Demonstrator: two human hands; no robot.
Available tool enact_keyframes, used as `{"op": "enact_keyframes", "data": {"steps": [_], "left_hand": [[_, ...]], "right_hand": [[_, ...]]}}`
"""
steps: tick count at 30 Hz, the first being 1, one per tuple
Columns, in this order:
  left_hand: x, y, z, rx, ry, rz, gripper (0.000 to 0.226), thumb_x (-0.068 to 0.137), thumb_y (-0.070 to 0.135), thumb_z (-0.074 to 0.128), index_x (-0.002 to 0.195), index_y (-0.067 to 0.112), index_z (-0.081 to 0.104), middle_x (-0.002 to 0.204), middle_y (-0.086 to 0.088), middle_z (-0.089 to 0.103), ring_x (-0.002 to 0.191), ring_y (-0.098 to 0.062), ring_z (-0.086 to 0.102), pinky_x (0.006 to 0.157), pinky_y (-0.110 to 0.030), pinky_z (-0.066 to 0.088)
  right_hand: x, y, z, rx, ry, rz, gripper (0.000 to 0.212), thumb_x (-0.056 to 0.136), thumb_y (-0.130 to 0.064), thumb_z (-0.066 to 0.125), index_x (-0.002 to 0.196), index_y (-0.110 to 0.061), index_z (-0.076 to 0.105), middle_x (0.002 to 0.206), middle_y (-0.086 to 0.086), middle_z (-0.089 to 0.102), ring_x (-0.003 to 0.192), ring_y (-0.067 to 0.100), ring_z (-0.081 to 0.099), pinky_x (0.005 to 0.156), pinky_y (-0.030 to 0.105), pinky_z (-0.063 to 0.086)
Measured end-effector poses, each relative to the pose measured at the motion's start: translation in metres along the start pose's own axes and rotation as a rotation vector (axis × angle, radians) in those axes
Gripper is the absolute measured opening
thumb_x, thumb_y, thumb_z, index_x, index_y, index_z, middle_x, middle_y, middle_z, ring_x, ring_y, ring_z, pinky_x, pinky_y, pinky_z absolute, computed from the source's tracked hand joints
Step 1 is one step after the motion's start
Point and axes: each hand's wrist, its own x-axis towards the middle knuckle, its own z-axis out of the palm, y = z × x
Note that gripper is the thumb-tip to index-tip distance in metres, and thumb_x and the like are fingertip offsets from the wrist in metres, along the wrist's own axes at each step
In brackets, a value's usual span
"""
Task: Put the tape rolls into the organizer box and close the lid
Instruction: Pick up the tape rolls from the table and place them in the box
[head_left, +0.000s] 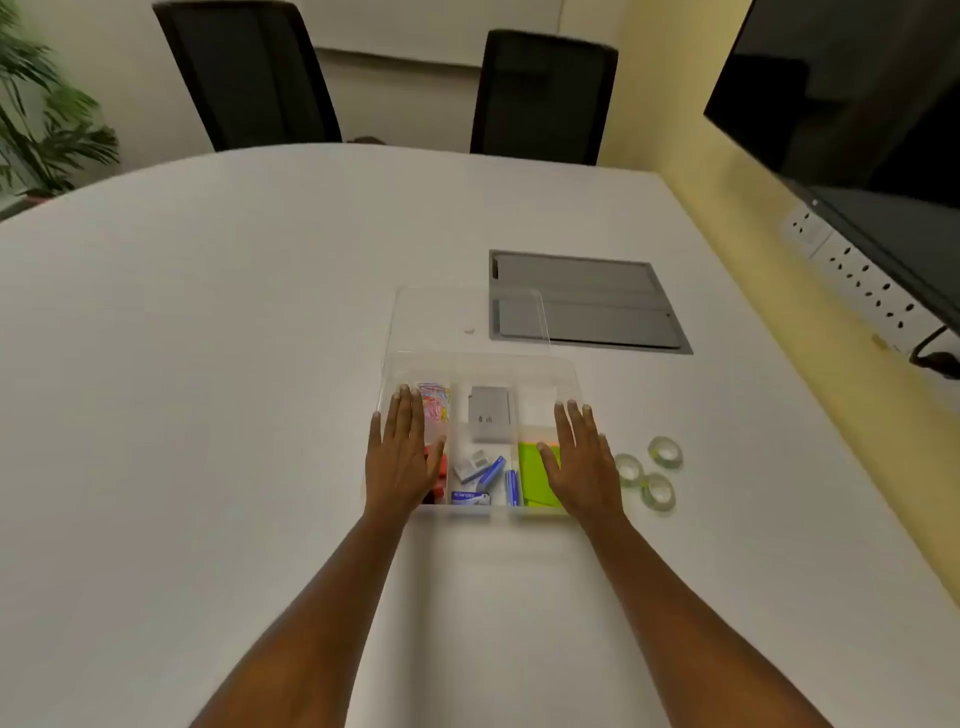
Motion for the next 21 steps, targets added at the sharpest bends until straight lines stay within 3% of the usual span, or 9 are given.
{"op": "enact_keyframes", "data": {"steps": [6,13,17,21], "left_hand": [[-0.013,-0.004,0.02,-0.076,-0.128,-0.052,0.063,0.096,0.038,0.028,0.144,0.01,-0.002,0.158,-0.01,0.0,0.146,-0.022,0.001,0.119,-0.039,0.003],[-0.01,-0.007,0.027,-0.147,-0.204,-0.08,0.068,0.095,0.042,0.03,0.144,0.011,-0.006,0.158,-0.01,-0.003,0.146,-0.022,-0.003,0.119,-0.039,-0.002],[-0.01,-0.007,0.027,-0.171,-0.212,-0.078,0.069,0.094,0.043,0.031,0.144,0.012,-0.007,0.158,-0.009,-0.004,0.146,-0.022,-0.004,0.119,-0.038,-0.002],[-0.009,-0.008,0.028,-0.166,-0.22,-0.057,0.066,0.095,0.041,0.029,0.144,0.013,-0.005,0.158,-0.01,-0.003,0.146,-0.024,-0.001,0.119,-0.04,0.001]], "right_hand": [[-0.014,0.007,0.024,-0.035,-0.118,0.055,0.059,0.098,-0.038,0.035,0.147,-0.015,0.012,0.158,0.012,0.013,0.147,0.028,0.009,0.119,0.041,0.016],[-0.011,0.006,0.034,-0.061,-0.088,0.131,0.055,0.098,-0.035,0.038,0.146,-0.017,0.019,0.157,0.014,0.017,0.146,0.031,0.013,0.118,0.045,0.014],[-0.012,0.006,0.036,-0.051,-0.057,0.136,0.051,0.097,-0.029,0.043,0.144,-0.015,0.028,0.155,0.016,0.024,0.145,0.034,0.016,0.118,0.046,0.017],[-0.014,0.001,0.036,-0.038,0.024,0.13,0.044,0.09,-0.018,0.057,0.132,-0.008,0.049,0.144,0.023,0.041,0.136,0.043,0.034,0.112,0.054,0.028]]}}
